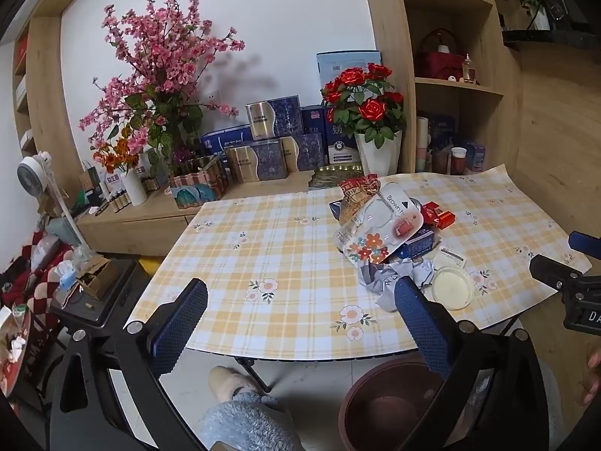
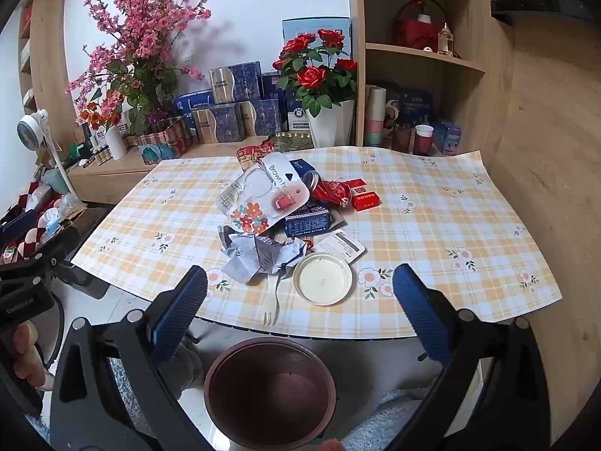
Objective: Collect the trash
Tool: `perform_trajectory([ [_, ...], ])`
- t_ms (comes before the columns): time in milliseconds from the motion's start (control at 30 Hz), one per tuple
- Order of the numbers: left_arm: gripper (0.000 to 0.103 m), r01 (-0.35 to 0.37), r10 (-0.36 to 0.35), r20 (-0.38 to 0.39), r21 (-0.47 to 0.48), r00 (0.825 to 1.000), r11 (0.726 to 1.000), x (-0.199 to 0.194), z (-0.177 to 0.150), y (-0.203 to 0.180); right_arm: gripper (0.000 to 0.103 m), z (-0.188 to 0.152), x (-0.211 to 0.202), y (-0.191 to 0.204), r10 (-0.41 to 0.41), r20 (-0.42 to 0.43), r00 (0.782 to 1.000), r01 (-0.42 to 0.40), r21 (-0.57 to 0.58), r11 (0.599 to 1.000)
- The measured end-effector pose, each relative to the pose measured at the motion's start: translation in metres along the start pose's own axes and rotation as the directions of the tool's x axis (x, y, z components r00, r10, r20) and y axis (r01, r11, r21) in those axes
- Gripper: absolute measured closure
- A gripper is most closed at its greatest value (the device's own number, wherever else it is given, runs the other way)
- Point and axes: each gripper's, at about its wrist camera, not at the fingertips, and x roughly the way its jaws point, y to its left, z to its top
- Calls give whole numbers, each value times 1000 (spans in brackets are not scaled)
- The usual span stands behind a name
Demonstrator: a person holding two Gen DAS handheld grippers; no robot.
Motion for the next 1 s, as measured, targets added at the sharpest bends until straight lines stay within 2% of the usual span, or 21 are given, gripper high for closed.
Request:
perform_trajectory([
  [100,5,7,-7,8,-21,1000,1000,-5,-2,1,6,0,0,1,-2,1,1000,2,-1,1000],
  [133,5,25,-26,-16,-47,1000,999,2,1,5,6,0,0,2,-3,1,1000,3,-1,1000],
  [1000,5,13,-13,2,-43,1000,999,-4,2,10,6,7,-11,10,4,18,1000,-4,-29,1000],
])
